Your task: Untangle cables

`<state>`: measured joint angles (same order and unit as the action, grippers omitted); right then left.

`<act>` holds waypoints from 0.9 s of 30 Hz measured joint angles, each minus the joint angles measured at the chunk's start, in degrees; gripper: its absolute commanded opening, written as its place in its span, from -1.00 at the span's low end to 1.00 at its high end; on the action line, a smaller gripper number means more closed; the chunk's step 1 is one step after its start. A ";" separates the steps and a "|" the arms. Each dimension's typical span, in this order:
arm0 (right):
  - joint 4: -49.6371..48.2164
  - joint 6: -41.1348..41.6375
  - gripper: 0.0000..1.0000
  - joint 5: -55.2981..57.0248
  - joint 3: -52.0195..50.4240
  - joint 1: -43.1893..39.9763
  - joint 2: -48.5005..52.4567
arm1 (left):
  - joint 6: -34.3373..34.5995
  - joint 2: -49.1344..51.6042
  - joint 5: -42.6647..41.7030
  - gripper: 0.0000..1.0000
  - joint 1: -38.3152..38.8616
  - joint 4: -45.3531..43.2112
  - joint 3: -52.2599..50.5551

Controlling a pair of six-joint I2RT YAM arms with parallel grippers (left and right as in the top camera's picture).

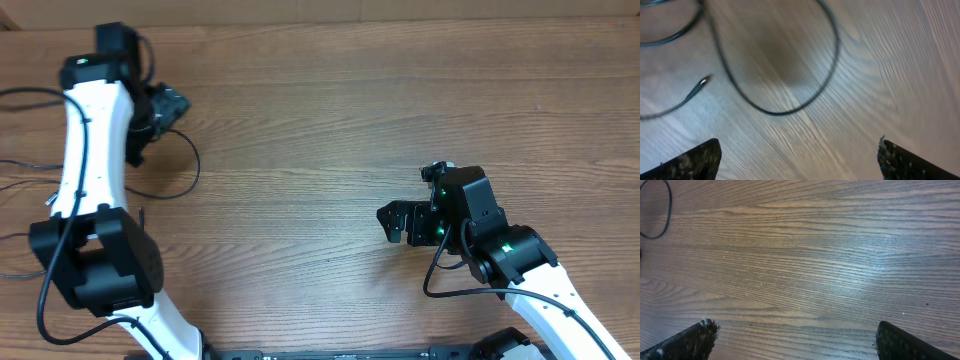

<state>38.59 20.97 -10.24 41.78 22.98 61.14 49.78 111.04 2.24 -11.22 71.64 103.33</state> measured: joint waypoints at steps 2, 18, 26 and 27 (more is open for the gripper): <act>-0.02 0.02 1.00 -0.02 0.00 0.00 0.00 | 5.55 0.00 -0.57 0.98 -2.56 0.20 0.00; -0.42 0.00 1.00 -0.02 0.00 -0.02 0.00 | 28.20 4.63 -6.08 1.00 -9.53 -11.43 -0.02; -0.02 0.02 1.00 -0.02 0.00 0.00 0.00 | 32.24 9.62 -6.56 0.99 -10.84 -13.86 -0.02; -0.02 -0.02 1.00 -0.02 0.00 0.00 0.00 | 32.41 9.99 -6.56 0.99 -11.13 -14.08 -0.02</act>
<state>38.57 20.95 -10.26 41.78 22.98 61.14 82.19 121.03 -4.32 -22.35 57.56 103.31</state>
